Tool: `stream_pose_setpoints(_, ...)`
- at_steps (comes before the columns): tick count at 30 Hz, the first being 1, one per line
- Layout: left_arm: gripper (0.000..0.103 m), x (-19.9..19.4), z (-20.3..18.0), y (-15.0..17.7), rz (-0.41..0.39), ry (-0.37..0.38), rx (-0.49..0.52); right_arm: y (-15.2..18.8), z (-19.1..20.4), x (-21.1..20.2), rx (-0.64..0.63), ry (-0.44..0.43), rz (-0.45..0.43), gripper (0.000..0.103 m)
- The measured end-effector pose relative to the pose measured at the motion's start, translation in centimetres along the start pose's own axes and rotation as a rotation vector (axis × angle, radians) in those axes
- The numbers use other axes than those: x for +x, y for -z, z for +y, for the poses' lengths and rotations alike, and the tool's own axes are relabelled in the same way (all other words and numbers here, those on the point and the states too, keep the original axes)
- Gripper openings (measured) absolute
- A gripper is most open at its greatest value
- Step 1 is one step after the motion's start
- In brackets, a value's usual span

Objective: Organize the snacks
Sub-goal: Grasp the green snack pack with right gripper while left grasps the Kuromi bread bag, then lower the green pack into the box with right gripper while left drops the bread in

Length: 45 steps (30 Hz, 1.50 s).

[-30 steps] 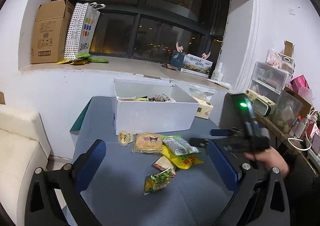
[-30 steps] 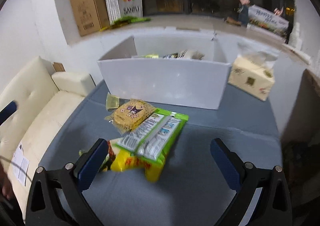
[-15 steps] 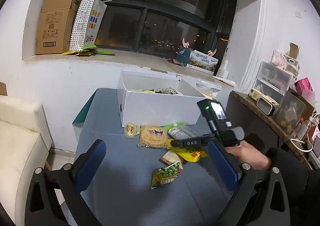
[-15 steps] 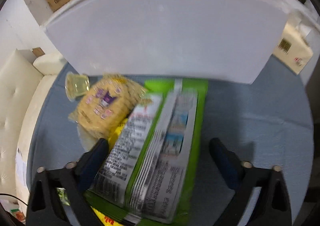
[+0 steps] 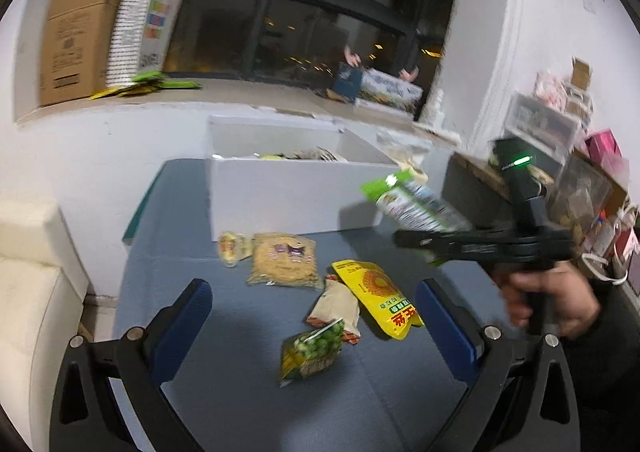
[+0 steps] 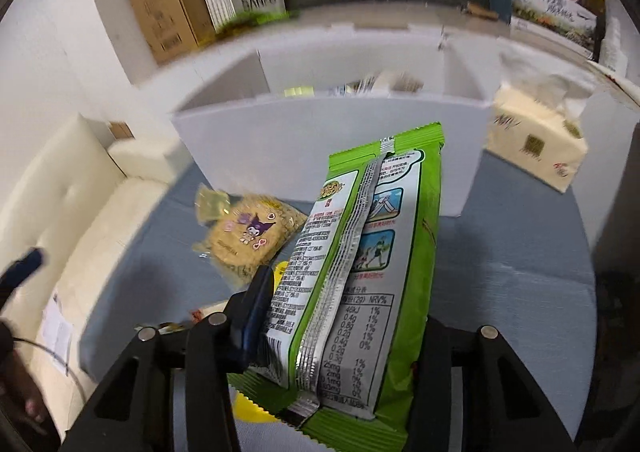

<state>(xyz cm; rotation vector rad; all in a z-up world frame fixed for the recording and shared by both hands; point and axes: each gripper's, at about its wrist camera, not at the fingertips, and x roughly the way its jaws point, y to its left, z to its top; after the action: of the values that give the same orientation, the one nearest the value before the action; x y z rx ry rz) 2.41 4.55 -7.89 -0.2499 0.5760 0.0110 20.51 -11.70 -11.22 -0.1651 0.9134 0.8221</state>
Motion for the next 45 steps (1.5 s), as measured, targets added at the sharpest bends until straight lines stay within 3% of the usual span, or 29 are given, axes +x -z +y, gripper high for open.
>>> stream_pose_setpoints(7,0.103,10.2,0.2,-1.6,0.191,0.021,-0.01,2.2,-0.3,-6.9,-0.012,-0.033,-0.122,0.05)
stream_pose_setpoints(12,0.103,16.8,2.3,-1.7,0.334,-0.082,-0.094,3.4,-0.5,-9.7,-0.017,-0.034,-0.17,0.05)
stream_pose_setpoints(18,0.101,19.4,2.4,-1.4,0.4,-0.141,-0.103,4.2,-0.8,-10.4,-0.002,-0.045,-0.178,0.05)
stream_pose_setpoints(19,0.098,19.6,2.2,-1.4,0.399,-0.156,-0.078,4.3,-0.8,-10.4,-0.003,-0.045,-0.178,0.05)
stream_pose_setpoints(20,0.09,19.9,1.7,-1.4,0.4,-0.183,-0.04,4.3,-0.8,-10.4,-0.004,-0.044,-0.177,0.05)
stream_pose_setpoints(22,0.075,19.9,1.1,-1.3,0.387,-0.218,0.018,4.4,-0.6,-10.3,-0.005,-0.048,-0.176,0.05)
stream_pose_setpoints(29,0.074,17.1,1.6,-1.1,0.322,-0.132,-0.017,4.7,-0.1,-10.3,-0.016,-0.043,-0.176,0.05)
stream_pose_setpoints(37,0.074,7.0,1.0,-2.1,0.106,-0.037,-0.034,4.6,-0.2,-9.9,-0.013,-0.064,-0.18,0.05)
stream_pose_setpoints(41,0.074,3.0,0.5,-3.8,0.008,-0.008,-0.037,3.9,-0.2,-9.4,-0.016,-0.088,-0.188,0.05)
stream_pose_setpoints(45,0.074,2.2,0.9,-6.8,-0.041,0.015,-0.045,1.7,0.1,-8.7,-0.04,-0.117,-0.203,0.05)
